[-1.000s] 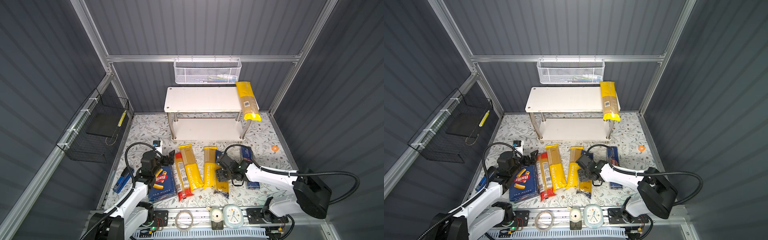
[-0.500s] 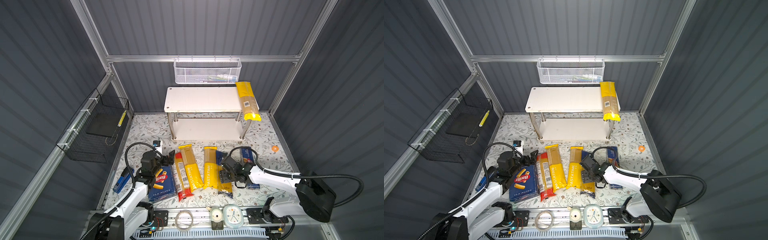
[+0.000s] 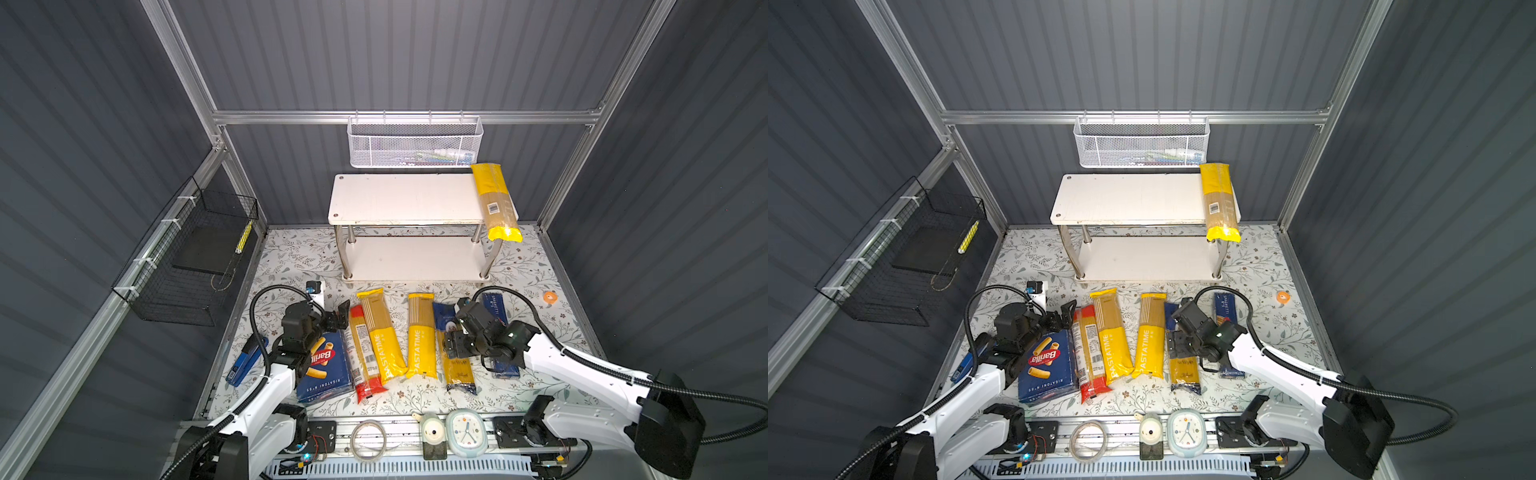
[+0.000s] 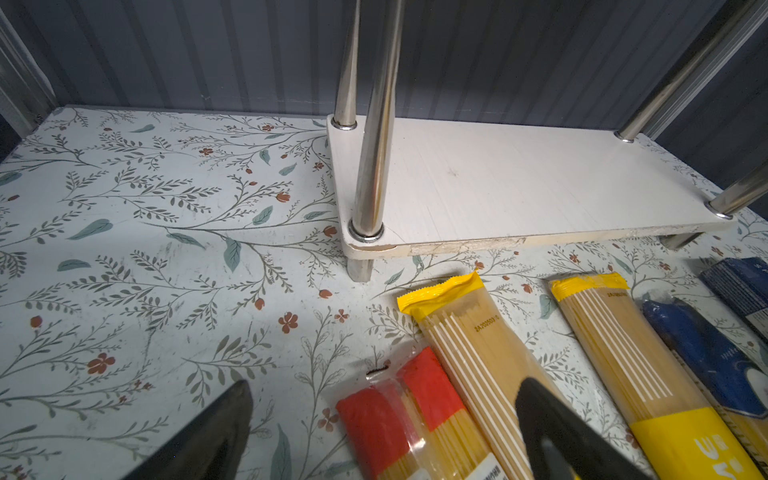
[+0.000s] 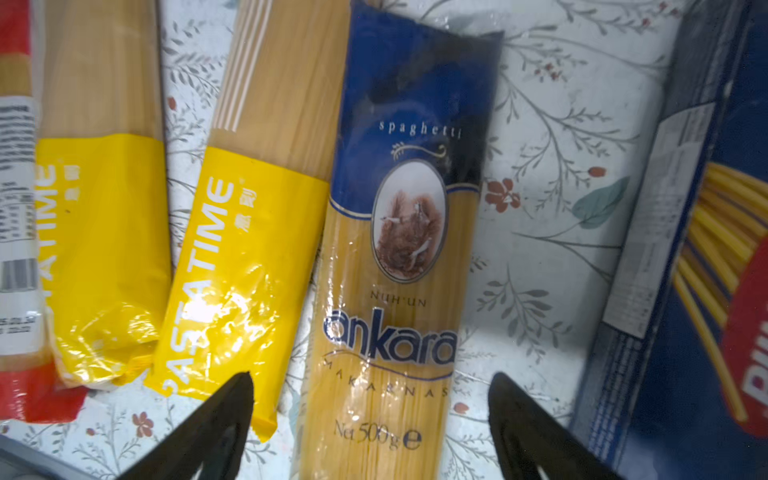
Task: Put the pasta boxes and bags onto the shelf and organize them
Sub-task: 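Lower the right gripper onto the blue Ankara spaghetti bag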
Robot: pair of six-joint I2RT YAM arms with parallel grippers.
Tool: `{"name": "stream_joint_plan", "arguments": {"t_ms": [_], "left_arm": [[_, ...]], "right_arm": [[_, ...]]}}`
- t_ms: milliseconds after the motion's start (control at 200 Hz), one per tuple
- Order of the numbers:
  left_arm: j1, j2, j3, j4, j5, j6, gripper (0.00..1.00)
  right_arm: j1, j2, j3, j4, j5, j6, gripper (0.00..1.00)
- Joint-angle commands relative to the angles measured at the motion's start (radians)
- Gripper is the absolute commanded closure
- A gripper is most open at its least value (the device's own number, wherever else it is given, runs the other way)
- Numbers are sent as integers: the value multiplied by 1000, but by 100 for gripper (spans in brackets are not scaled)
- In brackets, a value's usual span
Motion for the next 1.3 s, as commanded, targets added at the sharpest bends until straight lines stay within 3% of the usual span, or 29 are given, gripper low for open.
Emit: {"name": "stream_joint_plan", "arguments": {"t_ms": [0,555,1296], "left_arm": [[-4,-8,3,-6,-6,-7,0],[-4,-5,4,-6,12,1,0],[-4,-12,2,-5,8,-1,0]], "right_arm": [[-2,-2,-7,-20,23,-11,8],[-4,178,26,27,-22,9,4],[-4,275,9,134,-38,15,1]]}}
